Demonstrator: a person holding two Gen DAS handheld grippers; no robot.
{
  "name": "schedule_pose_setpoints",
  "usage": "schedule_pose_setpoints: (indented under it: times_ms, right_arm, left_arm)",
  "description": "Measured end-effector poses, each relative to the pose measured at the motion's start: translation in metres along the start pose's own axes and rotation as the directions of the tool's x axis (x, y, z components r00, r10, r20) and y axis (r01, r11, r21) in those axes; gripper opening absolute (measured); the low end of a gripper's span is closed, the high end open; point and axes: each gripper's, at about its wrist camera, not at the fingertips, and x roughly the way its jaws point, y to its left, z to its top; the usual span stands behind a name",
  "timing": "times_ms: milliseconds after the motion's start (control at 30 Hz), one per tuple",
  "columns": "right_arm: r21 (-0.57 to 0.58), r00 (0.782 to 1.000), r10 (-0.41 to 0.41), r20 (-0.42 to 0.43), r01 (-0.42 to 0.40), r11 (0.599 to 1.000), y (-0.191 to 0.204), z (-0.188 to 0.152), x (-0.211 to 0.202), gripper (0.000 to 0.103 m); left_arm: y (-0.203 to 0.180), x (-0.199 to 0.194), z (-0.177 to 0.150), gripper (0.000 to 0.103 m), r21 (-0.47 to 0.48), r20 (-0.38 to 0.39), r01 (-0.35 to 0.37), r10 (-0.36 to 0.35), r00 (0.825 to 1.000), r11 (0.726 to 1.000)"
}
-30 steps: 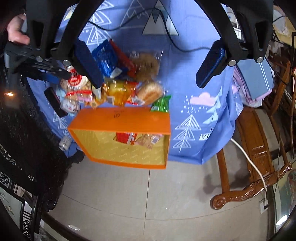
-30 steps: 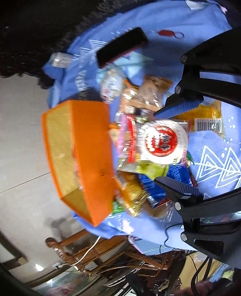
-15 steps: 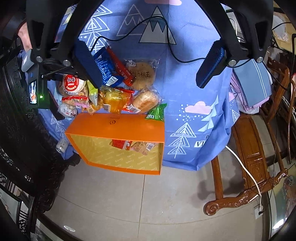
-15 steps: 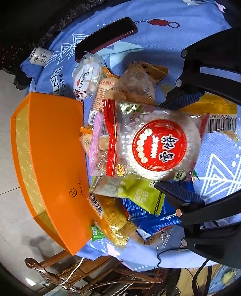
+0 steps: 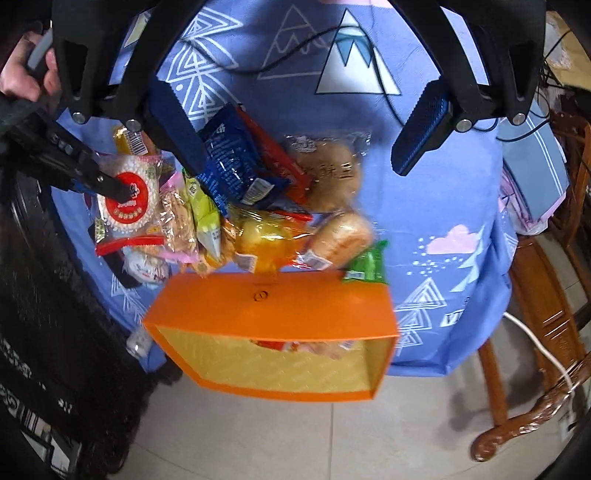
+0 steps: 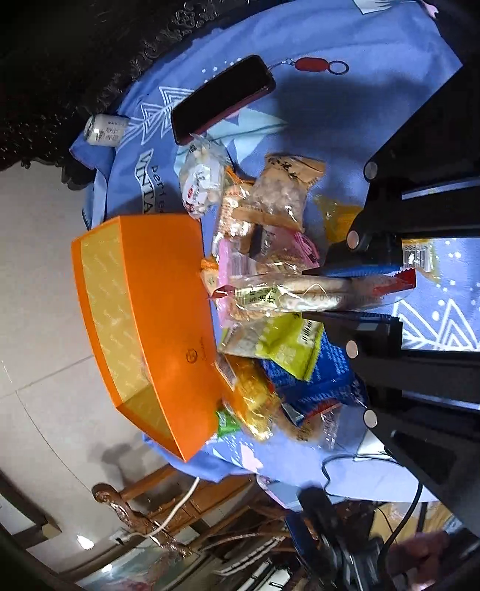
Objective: Organize snacks
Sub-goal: 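Grasp a tall clear snack bag with the right tool while the left tool grasps a yellow barcode bag, then carry both bags over the orange box and release them inside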
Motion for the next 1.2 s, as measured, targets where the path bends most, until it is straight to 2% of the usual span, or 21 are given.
schedule_pose_setpoints:
  times_ms: [100, 233, 367, 500, 600, 833, 867, 900, 933, 967, 1000, 1100, 1200]
  right_arm:
    - [0.018, 1.0, 0.02, -0.019, -0.02, 1.0, -0.002, -0.001, 0.008, 0.015]
    - [0.064, 0.996, 0.072, -0.056, -0.068, 0.996, -0.006, -0.001, 0.022, 0.016]
    - [0.061, 0.993, 0.066, -0.093, -0.061, 0.996, -0.003, 0.0, 0.036, 0.016]
    - [0.033, 0.996, 0.074, -0.052, -0.073, 0.997, 0.005, 0.002, 0.016, 0.016]
    - [0.034, 0.995, 0.093, -0.021, -0.092, 0.995, 0.006, 0.003, -0.003, 0.016]
    - [0.074, 0.995, 0.097, 0.029, -0.099, 0.992, -0.003, 0.006, -0.032, 0.016]
    - [0.085, 0.995, 0.093, 0.034, -0.095, 0.992, -0.006, 0.006, -0.035, 0.016]
    - [0.093, 0.995, 0.09, 0.036, -0.093, 0.991, -0.007, 0.006, -0.036, 0.016]
    - [0.102, 0.996, 0.084, 0.037, -0.087, 0.991, -0.009, 0.007, -0.037, 0.016]
    - [0.112, 0.996, 0.078, 0.039, -0.082, 0.99, -0.012, 0.007, -0.038, 0.016]
    - [0.121, 0.996, 0.075, 0.043, -0.079, 0.99, -0.014, 0.008, -0.038, 0.016]
    - [0.133, 0.996, 0.069, 0.05, -0.075, 0.988, -0.016, 0.009, -0.038, 0.016]
    - [0.128, 0.996, 0.07, 0.058, -0.077, 0.989, -0.014, 0.012, -0.038, 0.016]
  left_arm:
    - [-0.003, 0.005, 0.005, 0.099, 0.004, -0.013, 0.002, -0.002, 1.0, 1.0]
    - [-0.003, -0.003, 0.008, 0.099, 0.022, 0.02, 0.007, -0.008, 1.0, 1.0]
    - [0.003, -0.001, 0.011, 0.099, 0.007, 0.01, 0.004, -0.004, 1.0, 1.0]
    - [0.005, 0.012, 0.019, 0.099, -0.026, -0.012, 0.034, -0.034, 0.999, 0.999]
    - [-0.001, 0.036, 0.033, 0.099, -0.041, -0.034, 0.052, -0.054, 0.998, 0.998]
    - [-0.026, 0.093, 0.068, 0.098, 0.022, -0.078, 0.102, -0.1, 0.992, 0.995]
    - [-0.029, 0.102, 0.072, 0.093, 0.033, -0.092, 0.119, -0.116, 0.989, 0.992]
    - [-0.032, 0.11, 0.075, 0.078, 0.047, -0.113, 0.133, -0.127, 0.985, 0.99]
    - [-0.034, 0.117, 0.076, 0.071, 0.058, -0.136, 0.142, -0.133, 0.982, 0.988]
    - [-0.035, 0.123, 0.076, 0.059, 0.067, -0.151, 0.148, -0.136, 0.979, 0.987]
    - [-0.035, 0.13, 0.076, 0.053, 0.073, -0.172, 0.159, -0.145, 0.975, 0.985]
    - [-0.034, 0.135, 0.071, 0.047, 0.07, -0.175, 0.178, -0.163, 0.971, 0.982]
    - [-0.03, 0.128, 0.065, 0.042, 0.079, -0.15, 0.177, -0.164, 0.975, 0.981]
